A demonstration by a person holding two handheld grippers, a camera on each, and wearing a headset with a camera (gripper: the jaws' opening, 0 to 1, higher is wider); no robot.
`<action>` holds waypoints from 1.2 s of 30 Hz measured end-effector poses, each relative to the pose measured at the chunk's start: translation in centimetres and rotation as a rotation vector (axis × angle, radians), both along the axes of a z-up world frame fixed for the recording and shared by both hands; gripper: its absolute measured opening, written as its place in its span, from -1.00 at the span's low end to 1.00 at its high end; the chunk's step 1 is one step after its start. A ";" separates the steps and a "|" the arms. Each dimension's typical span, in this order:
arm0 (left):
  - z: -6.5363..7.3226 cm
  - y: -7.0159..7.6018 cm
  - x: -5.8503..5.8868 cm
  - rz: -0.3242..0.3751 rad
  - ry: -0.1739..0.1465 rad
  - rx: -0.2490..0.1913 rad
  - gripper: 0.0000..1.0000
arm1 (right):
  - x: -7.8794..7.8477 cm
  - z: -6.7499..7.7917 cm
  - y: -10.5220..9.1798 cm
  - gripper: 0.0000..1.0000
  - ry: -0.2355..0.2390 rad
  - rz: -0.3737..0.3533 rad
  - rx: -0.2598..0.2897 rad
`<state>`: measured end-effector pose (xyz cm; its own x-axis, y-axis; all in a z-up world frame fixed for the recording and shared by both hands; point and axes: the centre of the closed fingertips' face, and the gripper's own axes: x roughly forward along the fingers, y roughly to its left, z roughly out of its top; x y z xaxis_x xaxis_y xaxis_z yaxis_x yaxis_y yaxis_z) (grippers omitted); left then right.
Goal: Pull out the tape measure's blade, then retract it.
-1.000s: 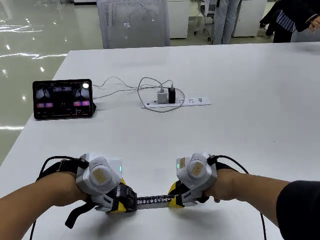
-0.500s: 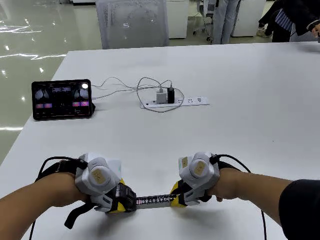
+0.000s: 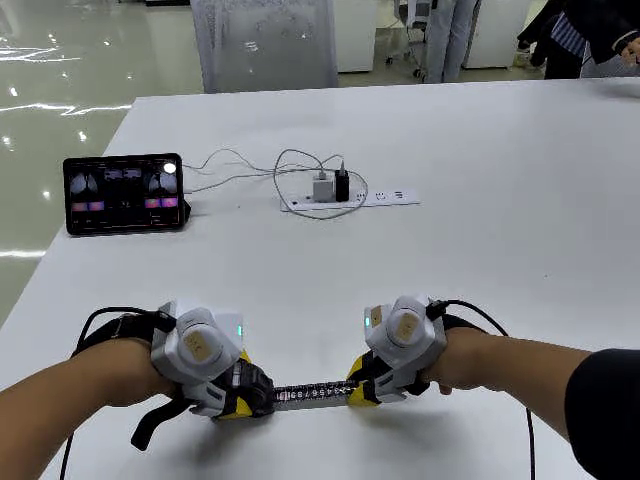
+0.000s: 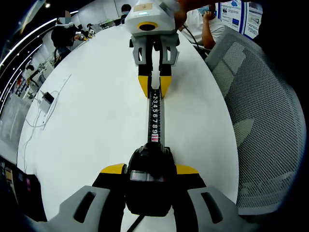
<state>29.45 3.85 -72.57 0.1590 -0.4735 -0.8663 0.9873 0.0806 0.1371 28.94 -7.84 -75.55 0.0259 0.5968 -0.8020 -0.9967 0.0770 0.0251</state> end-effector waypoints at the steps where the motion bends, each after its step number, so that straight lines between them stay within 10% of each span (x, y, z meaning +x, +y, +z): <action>1: 0.0 0.0 0.0 0.000 0.000 -0.001 -0.36 | 0.0 0.0 -0.1 -0.80 0.000 -0.001 -0.001; 36: 0.0 0.0 0.0 0.000 0.001 -0.004 -0.36 | -0.1 0.0 -1.5 -0.80 0.010 -0.010 -0.016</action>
